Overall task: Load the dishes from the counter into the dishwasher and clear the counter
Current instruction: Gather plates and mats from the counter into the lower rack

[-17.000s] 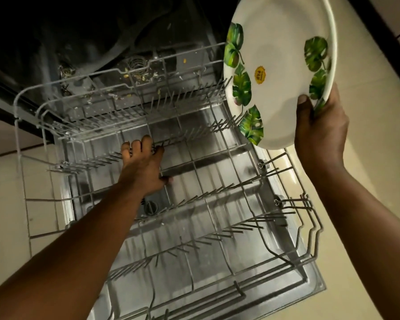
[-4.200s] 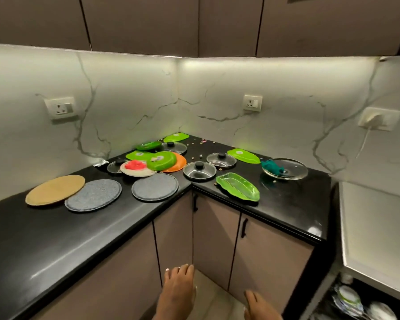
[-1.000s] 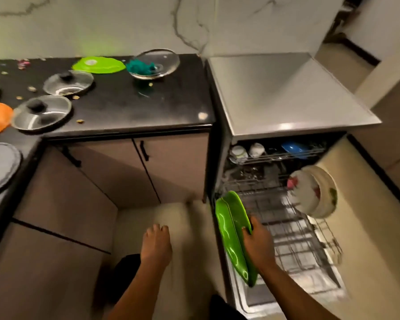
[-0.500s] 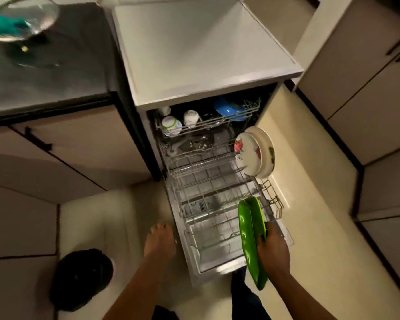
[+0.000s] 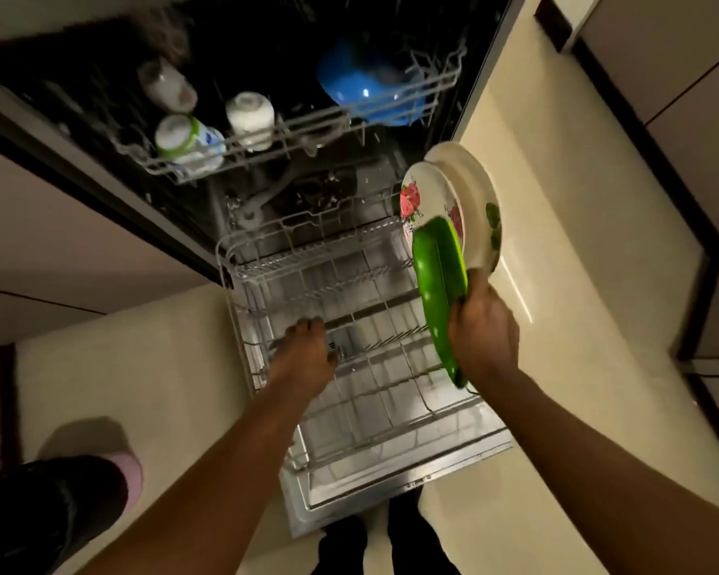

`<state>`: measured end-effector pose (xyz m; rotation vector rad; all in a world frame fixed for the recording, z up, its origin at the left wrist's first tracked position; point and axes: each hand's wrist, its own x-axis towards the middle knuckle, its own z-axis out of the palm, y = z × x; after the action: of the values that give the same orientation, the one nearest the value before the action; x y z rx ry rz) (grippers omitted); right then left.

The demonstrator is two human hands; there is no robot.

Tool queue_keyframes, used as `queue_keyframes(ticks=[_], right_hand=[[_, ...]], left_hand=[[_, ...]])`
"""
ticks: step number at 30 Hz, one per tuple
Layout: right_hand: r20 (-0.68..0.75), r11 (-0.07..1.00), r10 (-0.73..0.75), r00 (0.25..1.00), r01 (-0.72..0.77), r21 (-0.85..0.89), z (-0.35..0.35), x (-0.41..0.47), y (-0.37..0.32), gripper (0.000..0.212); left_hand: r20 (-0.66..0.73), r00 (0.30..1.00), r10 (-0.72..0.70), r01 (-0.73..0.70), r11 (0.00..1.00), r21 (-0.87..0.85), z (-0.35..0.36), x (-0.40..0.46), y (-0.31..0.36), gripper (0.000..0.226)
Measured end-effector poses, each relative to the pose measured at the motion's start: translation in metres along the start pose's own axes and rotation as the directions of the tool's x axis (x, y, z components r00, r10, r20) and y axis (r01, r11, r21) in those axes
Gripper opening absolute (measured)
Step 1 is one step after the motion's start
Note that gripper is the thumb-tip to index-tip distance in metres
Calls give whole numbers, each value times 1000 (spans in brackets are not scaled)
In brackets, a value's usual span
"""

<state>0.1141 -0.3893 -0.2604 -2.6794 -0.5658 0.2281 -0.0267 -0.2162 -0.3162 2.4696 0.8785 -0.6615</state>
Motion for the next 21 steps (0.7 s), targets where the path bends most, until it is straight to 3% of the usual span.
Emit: queue_keyframes(ticks=[6, 9, 13, 17, 21], right_hand=[[-50, 997, -5, 999, 1, -80, 85, 87, 24, 37], [-78, 999, 27, 997, -26, 19, 127, 123, 44, 24], [-52, 999, -10, 999, 7, -49, 164, 153, 55, 31], [-9, 994, -6, 1000, 5, -107, 181, 170, 53, 21], [27, 994, -28, 999, 31, -108, 193, 181, 43, 43]], left_hand=[[-101, 990, 93, -97, 995, -36, 50, 141, -4, 71], [-75, 993, 94, -92, 995, 32, 78, 191, -11, 75], [-36, 996, 84, -78, 985, 153, 109, 220, -34, 73], [-128, 972, 197, -147, 934, 324, 131, 215, -46, 75], [-162, 966, 201, -143, 939, 311, 132, 218, -48, 77]])
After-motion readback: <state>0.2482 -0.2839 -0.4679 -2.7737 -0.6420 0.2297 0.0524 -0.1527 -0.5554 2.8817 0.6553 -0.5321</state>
